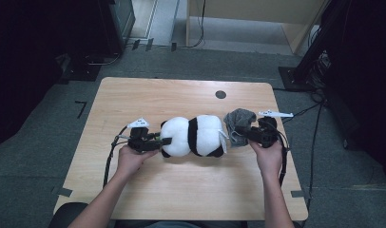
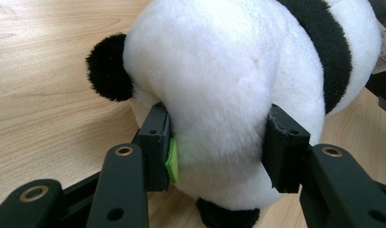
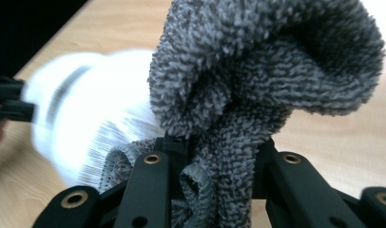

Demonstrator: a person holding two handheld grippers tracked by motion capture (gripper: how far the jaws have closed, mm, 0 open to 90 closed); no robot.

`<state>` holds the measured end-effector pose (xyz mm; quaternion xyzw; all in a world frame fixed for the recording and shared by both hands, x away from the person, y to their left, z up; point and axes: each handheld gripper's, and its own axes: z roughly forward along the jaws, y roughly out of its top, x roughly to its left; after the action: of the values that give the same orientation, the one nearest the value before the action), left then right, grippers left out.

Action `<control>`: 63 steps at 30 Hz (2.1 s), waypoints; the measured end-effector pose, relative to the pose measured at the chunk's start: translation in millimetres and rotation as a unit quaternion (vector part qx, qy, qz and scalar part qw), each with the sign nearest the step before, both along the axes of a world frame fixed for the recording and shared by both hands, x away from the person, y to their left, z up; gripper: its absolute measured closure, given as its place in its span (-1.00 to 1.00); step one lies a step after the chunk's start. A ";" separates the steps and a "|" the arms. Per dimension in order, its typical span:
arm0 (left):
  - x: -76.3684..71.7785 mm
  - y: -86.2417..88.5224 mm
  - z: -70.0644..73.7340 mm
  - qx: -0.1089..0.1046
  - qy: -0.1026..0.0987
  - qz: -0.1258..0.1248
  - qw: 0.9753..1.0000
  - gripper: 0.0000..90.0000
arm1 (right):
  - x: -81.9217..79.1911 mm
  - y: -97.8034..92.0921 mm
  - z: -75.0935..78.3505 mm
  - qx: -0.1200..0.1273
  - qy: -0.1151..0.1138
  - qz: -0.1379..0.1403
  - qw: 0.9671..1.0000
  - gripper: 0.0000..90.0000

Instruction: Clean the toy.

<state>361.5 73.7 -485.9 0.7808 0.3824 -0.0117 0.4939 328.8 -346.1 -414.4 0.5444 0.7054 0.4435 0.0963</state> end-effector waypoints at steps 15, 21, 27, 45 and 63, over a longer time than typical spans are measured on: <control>-4.6 0.0 -1.0 0.004 -0.005 0.001 1.000 0.14 | 4.9 48.5 10.0 -0.010 -0.023 0.069 0.997 0.56; -4.6 -0.4 -1.6 -0.004 -0.004 0.003 1.000 0.13 | 11.8 37.5 -11.2 0.009 -0.014 0.052 0.999 0.55; -2.8 0.1 -1.7 -0.006 0.000 0.003 1.000 0.13 | 12.9 25.7 -30.5 -0.009 0.015 0.028 0.999 0.56; -0.6 -3.8 -1.0 -0.002 0.004 0.001 1.000 0.13 | 15.2 13.4 -69.9 -0.039 0.109 0.010 0.993 0.55; -4.8 -3.4 -1.9 0.002 0.003 0.002 1.000 0.12 | -17.8 39.7 31.8 -0.026 -0.052 0.049 0.997 0.55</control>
<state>356.7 70.4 -487.7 0.7810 0.3851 -0.0124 0.4914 311.0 -306.4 -382.6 0.4829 0.7363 0.4572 0.1249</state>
